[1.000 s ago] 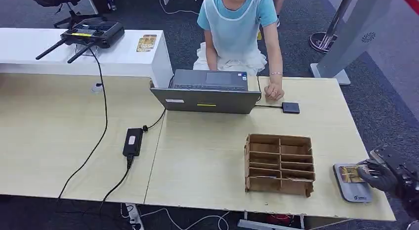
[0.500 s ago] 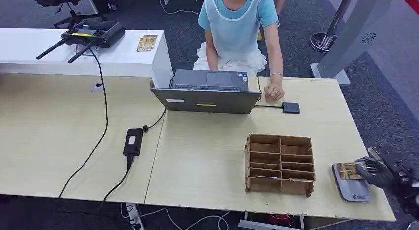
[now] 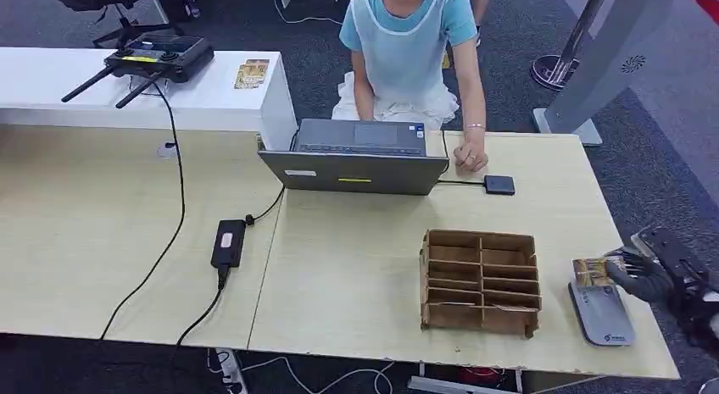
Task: Pass the card to the sensor for recognition and then transmit it.
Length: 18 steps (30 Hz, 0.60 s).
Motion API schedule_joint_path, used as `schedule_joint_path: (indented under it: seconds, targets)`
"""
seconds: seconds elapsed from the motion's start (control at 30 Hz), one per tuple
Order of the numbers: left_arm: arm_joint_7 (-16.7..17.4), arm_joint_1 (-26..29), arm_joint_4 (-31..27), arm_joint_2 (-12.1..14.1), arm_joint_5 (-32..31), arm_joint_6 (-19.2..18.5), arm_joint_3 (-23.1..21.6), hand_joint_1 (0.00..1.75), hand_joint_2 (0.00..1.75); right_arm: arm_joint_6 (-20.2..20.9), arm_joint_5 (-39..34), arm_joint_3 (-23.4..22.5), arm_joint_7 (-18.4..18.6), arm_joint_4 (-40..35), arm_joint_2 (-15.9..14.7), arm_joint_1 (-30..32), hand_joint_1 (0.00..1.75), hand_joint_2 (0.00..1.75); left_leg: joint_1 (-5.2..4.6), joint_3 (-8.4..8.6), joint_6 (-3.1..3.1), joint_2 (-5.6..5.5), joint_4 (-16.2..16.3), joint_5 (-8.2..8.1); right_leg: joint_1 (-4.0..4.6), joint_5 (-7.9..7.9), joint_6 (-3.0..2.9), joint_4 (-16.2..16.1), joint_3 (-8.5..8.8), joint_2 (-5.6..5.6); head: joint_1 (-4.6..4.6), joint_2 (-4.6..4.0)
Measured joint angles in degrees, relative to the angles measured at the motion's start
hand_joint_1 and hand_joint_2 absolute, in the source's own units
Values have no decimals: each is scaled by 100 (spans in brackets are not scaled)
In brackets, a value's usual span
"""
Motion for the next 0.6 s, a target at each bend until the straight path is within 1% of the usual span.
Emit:
schedule_joint_path:
  seconds: [0.17,0.27,0.4,0.6]
  targets:
    - [-48,-14,0,13,-2,-26,-88,0,0,20,-9,4,127,-313,-48,-415,175,175,0,4,2,-1,0,3,0,1,0,0,1,-2,-2,2]
    - [-63,-25,0,18,0,-55,-151,0,0,9,158,66,177,-522,-55,-755,175,175,-3,0,1,3,0,4,-2,2,-1,3,1,2,-2,2]
    - [-83,-55,0,24,-2,-116,-258,0,0,-236,582,403,326,-782,-11,-1416,175,175,-2,2,1,2,-1,5,-2,2,-1,5,4,2,-2,0]
    - [-168,-81,0,24,-2,-173,-488,0,0,-787,1170,1106,509,-946,284,-2364,175,175,0,6,2,-1,-1,12,1,2,-1,6,4,-3,-2,2]
